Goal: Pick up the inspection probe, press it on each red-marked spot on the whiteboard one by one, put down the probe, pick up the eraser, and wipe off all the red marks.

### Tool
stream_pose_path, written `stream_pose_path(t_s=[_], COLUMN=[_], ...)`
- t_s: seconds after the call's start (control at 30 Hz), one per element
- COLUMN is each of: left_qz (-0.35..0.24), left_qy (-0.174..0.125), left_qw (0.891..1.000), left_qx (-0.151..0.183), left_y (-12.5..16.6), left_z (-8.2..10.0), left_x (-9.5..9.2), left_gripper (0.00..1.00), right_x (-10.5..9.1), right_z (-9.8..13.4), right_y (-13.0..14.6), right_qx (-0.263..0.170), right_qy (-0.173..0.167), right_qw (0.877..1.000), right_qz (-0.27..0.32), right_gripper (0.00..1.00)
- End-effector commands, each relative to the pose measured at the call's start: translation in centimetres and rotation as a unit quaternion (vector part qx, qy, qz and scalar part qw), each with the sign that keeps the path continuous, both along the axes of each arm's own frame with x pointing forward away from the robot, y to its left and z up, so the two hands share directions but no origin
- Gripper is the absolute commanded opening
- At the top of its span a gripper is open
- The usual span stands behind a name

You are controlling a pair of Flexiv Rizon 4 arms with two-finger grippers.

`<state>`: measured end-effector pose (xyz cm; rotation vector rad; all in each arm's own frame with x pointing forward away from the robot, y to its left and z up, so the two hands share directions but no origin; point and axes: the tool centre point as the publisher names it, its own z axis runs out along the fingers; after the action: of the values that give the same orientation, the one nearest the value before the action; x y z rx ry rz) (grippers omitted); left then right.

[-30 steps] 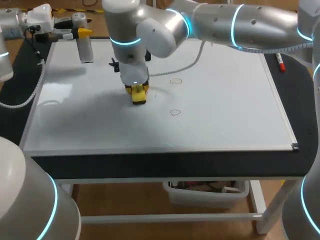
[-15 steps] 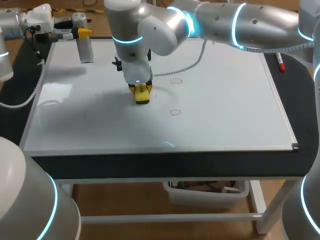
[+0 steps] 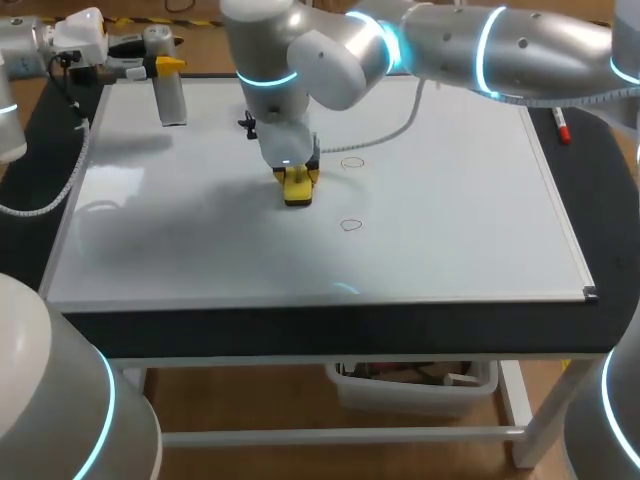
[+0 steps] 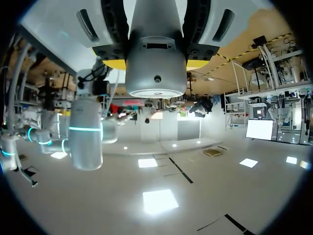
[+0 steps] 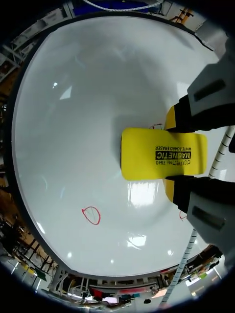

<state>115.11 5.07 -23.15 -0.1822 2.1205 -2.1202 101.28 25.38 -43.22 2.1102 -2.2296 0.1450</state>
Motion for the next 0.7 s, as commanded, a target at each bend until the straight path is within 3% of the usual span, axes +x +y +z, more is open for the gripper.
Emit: stream_pose_path(t_s=[0.03,0.3,0.7], left_qz=[-0.001,-0.001,-0.001], left_qy=[0.0,0.0,0.0], left_qw=[1.0,1.0,1.0], left_qx=[0.0,0.0,0.0], left_y=[0.0,0.0,0.0], left_z=[0.1,0.1,0.1], left_x=[0.0,0.0,0.0], left_gripper=[0.0,0.0,0.0], right_x=[-0.2,0.2,0.7], right_z=[-2.5,-1.8,3.2], right_y=[-1.4,-1.8,-0.5], right_qx=[0.003,0.009,0.057], right_qy=[-0.005,-0.013,-0.039], right_qw=[1.0,1.0,0.998], right_qz=[-0.002,-0.014,-0.009], right_gripper=[0.0,0.0,0.0])
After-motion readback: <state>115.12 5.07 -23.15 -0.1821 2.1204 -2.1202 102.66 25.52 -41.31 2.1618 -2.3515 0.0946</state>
